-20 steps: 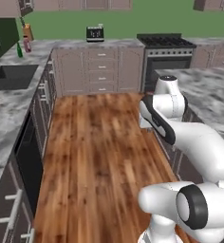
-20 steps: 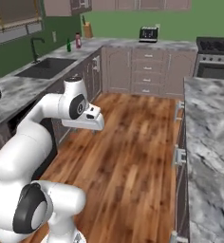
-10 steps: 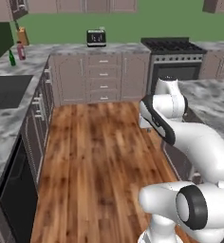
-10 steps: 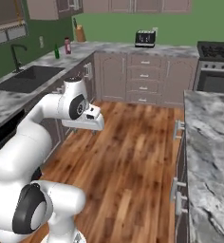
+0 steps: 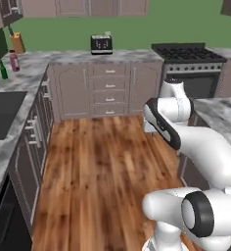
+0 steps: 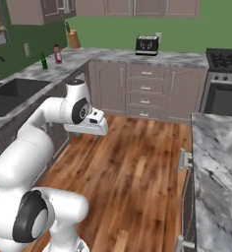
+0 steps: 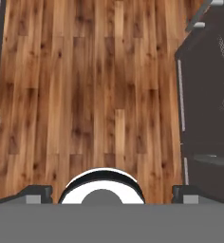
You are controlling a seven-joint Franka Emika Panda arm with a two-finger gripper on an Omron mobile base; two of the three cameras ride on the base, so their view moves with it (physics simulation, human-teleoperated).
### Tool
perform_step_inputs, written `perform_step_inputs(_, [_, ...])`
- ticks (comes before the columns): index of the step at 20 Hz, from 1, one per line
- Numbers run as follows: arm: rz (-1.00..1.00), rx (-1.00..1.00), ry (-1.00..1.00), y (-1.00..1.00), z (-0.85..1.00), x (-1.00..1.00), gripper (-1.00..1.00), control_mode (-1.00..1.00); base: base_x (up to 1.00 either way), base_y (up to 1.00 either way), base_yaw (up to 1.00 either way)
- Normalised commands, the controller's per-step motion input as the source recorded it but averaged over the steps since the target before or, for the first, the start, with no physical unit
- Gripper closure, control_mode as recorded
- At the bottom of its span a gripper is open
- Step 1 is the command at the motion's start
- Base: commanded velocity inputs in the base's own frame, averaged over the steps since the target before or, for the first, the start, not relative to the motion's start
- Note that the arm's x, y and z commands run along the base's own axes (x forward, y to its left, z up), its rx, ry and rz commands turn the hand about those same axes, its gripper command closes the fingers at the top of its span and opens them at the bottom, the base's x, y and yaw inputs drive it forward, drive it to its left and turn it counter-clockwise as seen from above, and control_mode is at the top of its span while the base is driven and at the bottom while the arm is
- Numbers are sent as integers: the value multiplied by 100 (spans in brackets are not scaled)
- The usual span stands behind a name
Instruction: Move the drinks to the dining counter.
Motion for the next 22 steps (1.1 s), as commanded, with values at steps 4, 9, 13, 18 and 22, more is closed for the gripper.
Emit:
perform_step_inputs(4, [0, 0, 0, 0, 0, 0, -100, 100, 100, 0, 0])
perform_step_inputs(9, [0, 0, 0, 0, 0, 0, -100, 100, 100, 0, 1])
perform_step_inputs(13, [0, 0, 0, 0, 0, 0, -100, 100, 100, 0, 3])
perform_step_inputs(18, [0, 0, 0, 0, 0, 0, -100, 100, 100, 0, 6])
perform_step_inputs(22, [0, 0, 0, 0, 0, 0, -100, 100, 100, 6, 11])
